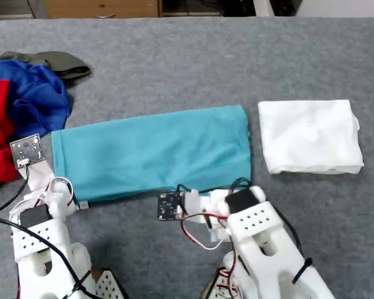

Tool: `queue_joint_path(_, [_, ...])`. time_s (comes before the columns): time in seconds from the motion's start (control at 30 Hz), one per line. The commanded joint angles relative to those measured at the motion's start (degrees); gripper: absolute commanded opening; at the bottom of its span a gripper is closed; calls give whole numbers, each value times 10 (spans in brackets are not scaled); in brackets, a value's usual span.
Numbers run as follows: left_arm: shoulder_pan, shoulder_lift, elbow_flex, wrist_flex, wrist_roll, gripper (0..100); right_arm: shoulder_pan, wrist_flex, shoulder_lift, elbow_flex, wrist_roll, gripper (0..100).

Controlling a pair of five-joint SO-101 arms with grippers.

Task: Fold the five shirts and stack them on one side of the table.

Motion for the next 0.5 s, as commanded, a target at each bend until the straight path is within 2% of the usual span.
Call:
queue_joint_path(0.0, [-4, -4, -2, -10, 0, 21, -6, -18, 2, 4, -7, 207])
queue_joint_path(0.27, [-4, -4, -2, -8, 0, 21, -3, -47, 15, 10, -6, 207])
queue_joint_path(0.47, [-4, -4, -2, -7, 0, 21, -2, -69, 120, -32, -18, 207])
